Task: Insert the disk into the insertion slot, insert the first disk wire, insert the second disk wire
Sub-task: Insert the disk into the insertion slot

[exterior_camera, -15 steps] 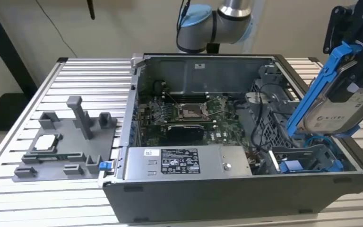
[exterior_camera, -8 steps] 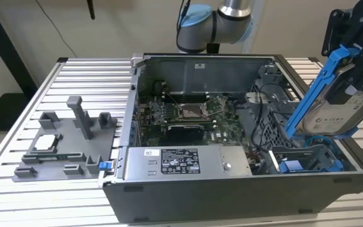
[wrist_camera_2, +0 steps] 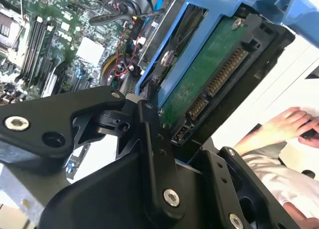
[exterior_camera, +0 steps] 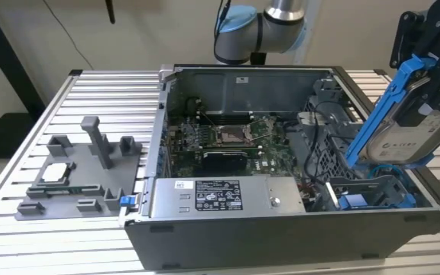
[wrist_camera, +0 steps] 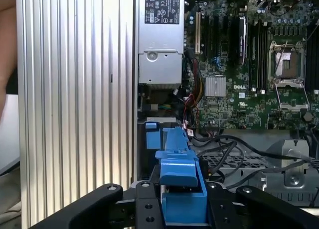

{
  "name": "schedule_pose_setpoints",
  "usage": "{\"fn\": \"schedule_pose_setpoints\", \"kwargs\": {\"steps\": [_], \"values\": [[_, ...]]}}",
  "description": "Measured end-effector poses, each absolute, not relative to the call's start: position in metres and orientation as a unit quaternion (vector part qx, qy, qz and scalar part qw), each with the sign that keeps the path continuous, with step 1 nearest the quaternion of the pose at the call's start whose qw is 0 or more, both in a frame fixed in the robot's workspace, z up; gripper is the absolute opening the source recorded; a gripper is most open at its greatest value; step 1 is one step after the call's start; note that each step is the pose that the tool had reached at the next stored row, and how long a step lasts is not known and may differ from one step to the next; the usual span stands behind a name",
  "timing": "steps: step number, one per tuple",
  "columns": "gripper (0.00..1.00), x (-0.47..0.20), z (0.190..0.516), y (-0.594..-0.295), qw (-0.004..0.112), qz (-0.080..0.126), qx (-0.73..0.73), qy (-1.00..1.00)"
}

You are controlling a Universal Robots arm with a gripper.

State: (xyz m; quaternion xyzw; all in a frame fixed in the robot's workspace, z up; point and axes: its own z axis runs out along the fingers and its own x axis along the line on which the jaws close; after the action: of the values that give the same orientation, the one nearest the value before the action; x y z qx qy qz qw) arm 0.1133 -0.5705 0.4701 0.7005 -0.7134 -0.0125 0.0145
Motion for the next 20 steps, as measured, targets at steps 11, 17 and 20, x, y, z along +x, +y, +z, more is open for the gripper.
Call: {"fn": "schedule_pose_setpoints", "kwargs": {"steps": [11,17,20], "values": [[0.00,0.113,0.463,-0.570,0.015,-0.012,0.701,-0.713],[0.00,0.113,0.458,-0.570,0.015,-0.012,0.701,-0.713],[0.00,0.113,0.456,-0.571,0.015,-0.012,0.701,-0.713]]}}
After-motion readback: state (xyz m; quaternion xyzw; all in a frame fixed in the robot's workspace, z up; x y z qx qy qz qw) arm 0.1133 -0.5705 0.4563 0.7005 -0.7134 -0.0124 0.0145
